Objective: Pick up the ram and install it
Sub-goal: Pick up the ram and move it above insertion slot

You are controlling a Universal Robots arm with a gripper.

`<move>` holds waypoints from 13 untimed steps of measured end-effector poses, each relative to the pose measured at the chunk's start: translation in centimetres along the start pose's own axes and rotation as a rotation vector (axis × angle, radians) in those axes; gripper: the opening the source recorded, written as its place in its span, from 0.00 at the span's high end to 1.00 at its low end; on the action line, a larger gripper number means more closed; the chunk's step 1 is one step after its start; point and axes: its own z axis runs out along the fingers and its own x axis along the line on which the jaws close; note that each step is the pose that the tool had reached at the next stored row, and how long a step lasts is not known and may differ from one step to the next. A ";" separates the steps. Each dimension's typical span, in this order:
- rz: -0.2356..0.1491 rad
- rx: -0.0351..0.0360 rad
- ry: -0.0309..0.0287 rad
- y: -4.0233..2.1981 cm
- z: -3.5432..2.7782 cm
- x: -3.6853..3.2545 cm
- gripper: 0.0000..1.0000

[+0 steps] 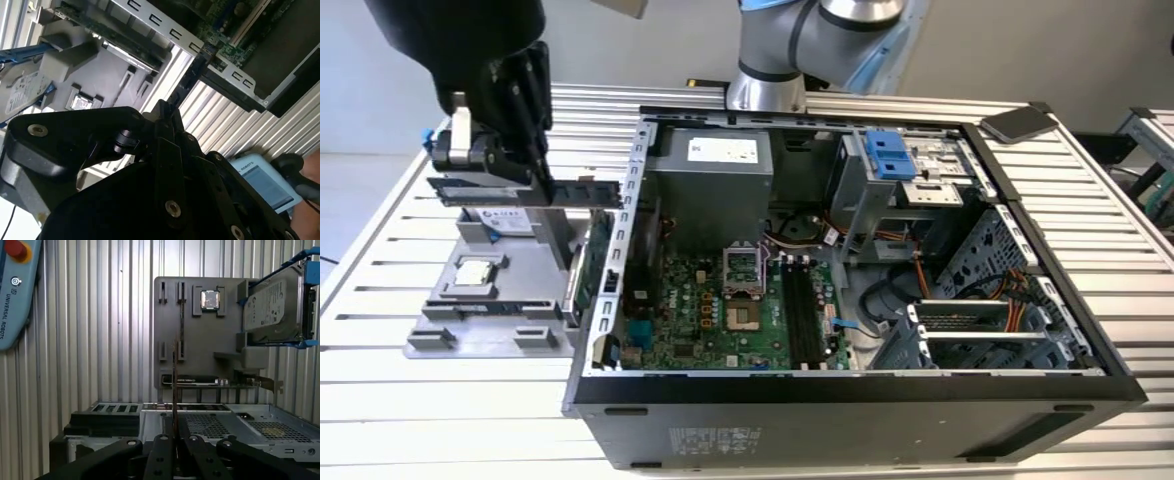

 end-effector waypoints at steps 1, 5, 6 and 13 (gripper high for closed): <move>0.000 0.0000 0.0000 -0.36 0.00 -0.03 1.00; -0.001 0.0000 -0.0001 -1.76 0.01 -0.20 1.00; -0.001 0.0000 0.0000 -2.11 0.00 -0.26 1.00; -0.001 0.0000 -0.0001 -4.44 0.02 -0.87 1.00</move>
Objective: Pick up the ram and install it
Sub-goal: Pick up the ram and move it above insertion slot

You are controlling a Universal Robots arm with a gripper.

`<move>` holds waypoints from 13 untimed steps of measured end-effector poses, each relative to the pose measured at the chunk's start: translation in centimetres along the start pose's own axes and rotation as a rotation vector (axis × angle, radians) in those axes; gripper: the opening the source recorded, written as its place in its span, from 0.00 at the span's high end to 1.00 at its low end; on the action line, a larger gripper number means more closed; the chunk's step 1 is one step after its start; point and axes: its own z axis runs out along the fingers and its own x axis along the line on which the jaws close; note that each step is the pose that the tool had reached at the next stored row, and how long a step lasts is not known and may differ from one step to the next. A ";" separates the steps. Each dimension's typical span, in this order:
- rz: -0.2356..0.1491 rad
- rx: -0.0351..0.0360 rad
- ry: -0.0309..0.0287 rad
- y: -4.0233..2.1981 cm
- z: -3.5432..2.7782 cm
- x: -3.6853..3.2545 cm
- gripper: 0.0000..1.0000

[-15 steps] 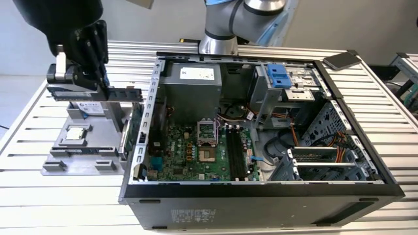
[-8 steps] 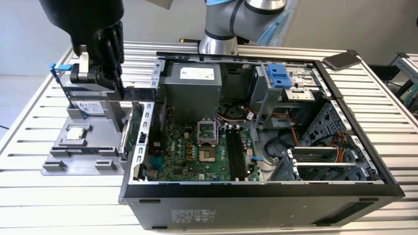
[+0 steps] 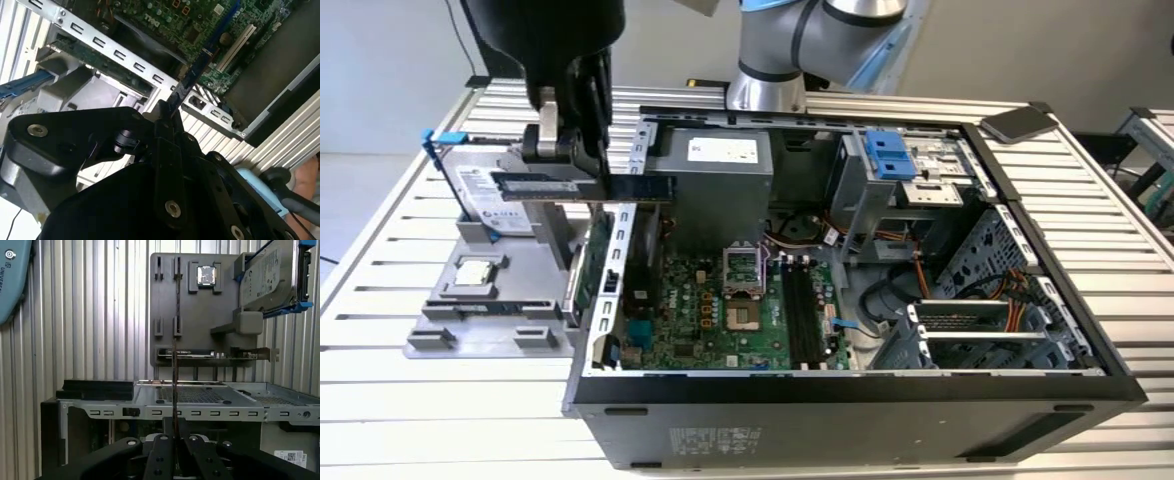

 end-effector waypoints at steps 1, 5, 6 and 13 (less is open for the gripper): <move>0.000 0.0000 0.0000 -0.32 0.00 -0.09 1.00; 0.000 -0.0001 0.0001 -1.69 0.01 -0.48 1.00; 0.000 0.0000 0.0000 -2.04 0.01 -0.58 1.00; 0.000 0.0000 0.0000 -4.45 0.03 -1.27 1.00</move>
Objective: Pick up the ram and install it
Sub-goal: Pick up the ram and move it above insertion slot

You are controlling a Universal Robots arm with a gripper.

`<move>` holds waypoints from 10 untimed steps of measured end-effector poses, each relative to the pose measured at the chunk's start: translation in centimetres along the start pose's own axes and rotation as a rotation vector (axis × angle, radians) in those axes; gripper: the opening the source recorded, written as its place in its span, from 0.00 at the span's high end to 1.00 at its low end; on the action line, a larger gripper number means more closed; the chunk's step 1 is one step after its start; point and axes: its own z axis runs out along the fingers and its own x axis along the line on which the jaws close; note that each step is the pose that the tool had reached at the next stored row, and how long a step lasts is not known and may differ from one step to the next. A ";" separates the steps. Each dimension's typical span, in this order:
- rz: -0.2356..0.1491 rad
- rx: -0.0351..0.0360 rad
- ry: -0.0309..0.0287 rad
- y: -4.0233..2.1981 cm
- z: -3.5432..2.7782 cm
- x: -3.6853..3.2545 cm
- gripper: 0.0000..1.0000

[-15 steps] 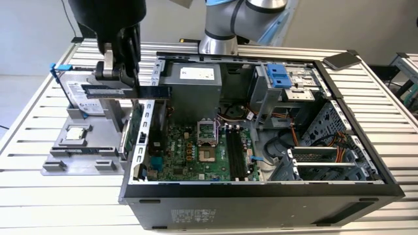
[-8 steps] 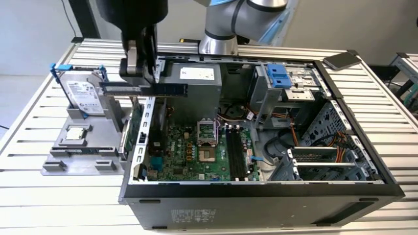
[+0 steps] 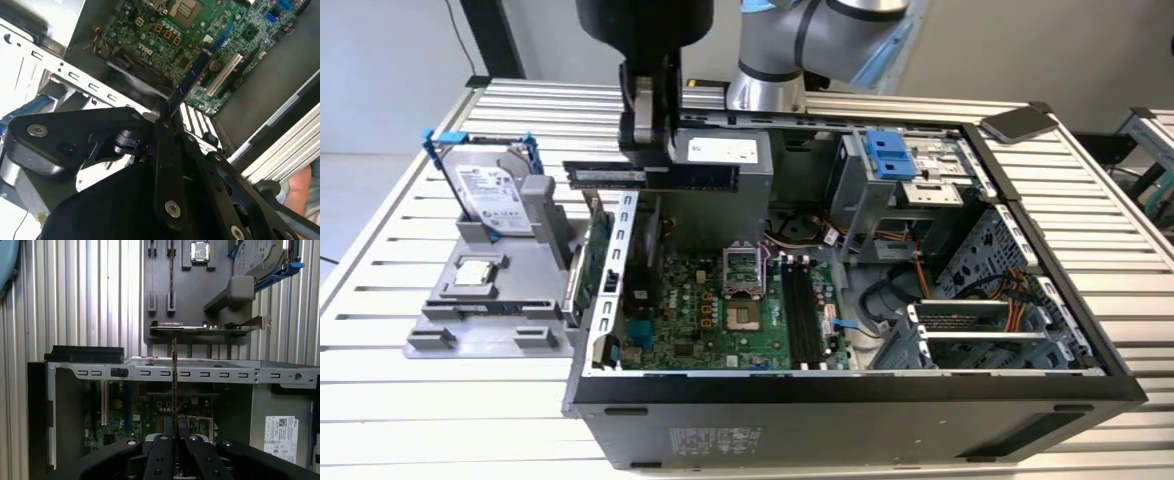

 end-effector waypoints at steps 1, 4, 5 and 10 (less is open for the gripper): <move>0.000 0.0000 0.0000 -0.35 0.00 -0.10 1.00; 0.000 0.0000 0.0000 -1.44 0.01 -0.36 1.00; 0.000 0.0000 0.0000 -1.90 0.01 -0.45 1.00; 0.000 0.0000 0.0001 -4.01 0.01 -0.82 1.00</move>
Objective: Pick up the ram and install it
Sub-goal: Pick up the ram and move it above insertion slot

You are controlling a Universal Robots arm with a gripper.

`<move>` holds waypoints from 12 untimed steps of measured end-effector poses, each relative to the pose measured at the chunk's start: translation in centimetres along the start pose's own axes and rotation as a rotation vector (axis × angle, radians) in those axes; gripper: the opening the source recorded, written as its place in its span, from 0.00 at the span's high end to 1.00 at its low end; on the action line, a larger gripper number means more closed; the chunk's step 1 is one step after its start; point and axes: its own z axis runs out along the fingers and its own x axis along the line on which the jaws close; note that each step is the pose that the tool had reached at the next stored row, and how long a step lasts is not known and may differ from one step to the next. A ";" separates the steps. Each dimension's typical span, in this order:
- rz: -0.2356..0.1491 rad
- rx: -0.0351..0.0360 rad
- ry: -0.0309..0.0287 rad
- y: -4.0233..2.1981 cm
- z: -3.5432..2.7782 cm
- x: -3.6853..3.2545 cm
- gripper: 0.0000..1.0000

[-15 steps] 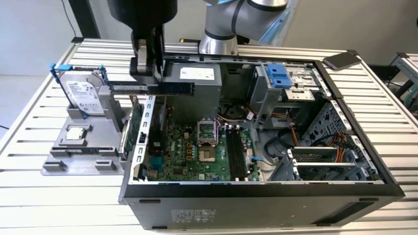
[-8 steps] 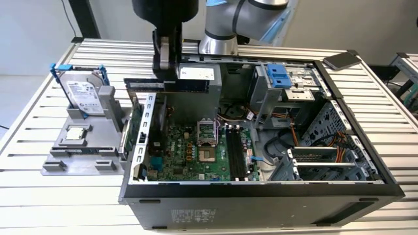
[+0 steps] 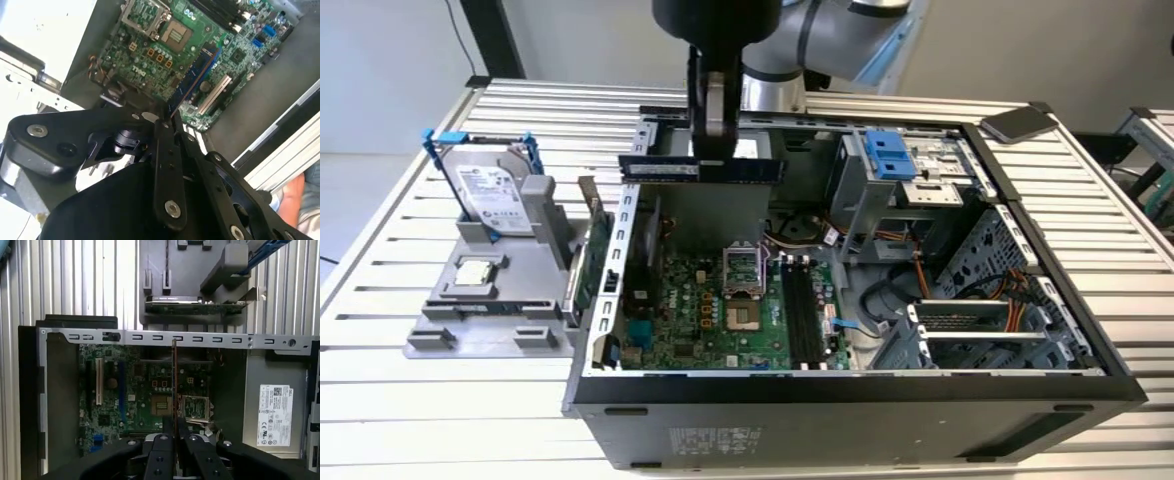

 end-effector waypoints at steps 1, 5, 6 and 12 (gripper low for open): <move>0.000 0.0000 -0.0001 -0.43 0.00 -0.07 1.00; 0.000 0.0001 -0.0001 -2.25 0.01 -0.36 1.00; 0.000 0.0000 0.0000 -2.72 0.01 -0.41 1.00; 0.000 0.0000 0.0000 -5.41 0.02 -0.68 1.00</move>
